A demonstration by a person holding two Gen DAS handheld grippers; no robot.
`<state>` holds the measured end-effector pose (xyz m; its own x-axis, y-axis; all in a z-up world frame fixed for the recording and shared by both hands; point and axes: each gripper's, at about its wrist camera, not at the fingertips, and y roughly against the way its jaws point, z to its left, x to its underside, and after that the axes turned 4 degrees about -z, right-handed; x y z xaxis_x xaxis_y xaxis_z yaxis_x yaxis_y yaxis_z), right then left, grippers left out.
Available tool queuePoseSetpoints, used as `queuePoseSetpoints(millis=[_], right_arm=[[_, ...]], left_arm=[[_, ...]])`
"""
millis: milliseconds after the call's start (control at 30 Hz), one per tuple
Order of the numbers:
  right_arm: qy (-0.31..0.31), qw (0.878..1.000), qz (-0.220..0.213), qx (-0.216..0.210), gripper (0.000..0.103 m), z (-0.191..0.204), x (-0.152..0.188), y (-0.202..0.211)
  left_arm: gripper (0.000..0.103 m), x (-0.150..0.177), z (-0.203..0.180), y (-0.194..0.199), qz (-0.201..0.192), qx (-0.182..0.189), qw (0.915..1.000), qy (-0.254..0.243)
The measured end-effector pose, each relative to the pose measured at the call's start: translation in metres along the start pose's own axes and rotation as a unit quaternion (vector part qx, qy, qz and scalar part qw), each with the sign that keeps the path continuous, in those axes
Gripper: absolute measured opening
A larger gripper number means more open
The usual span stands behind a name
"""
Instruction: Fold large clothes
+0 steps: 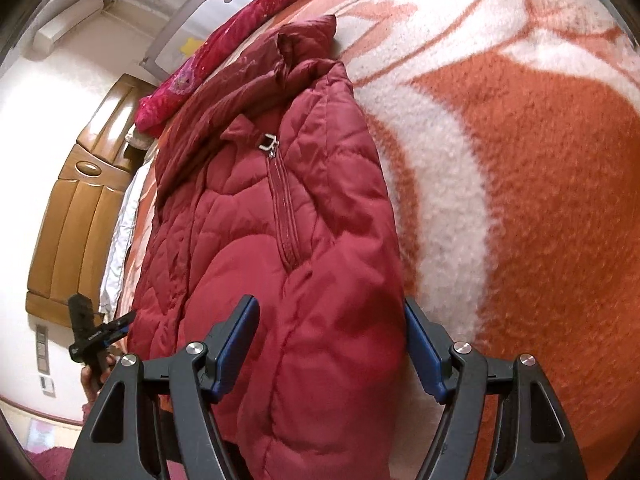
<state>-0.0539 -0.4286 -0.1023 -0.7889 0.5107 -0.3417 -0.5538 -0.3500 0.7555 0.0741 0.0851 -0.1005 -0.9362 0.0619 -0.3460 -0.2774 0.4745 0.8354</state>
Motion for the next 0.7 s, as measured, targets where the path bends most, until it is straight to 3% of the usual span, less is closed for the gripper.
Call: queuePoseSetpoints(millis=[400,700], right_arm=[[0.01,0.998,0.032,-0.044,0.074,0.0,0.02,-0.004],[-0.009,0.995,0.052,-0.089,0.073,-0.008,0.012,-0.012]], left_arm=[[0.073,0.023,-0.001,-0.002,0.013,0.041,0.9991,-0.005],[0.079,0.027,-0.009,-0.006,0.025,0.051,0.9981,-0.025]])
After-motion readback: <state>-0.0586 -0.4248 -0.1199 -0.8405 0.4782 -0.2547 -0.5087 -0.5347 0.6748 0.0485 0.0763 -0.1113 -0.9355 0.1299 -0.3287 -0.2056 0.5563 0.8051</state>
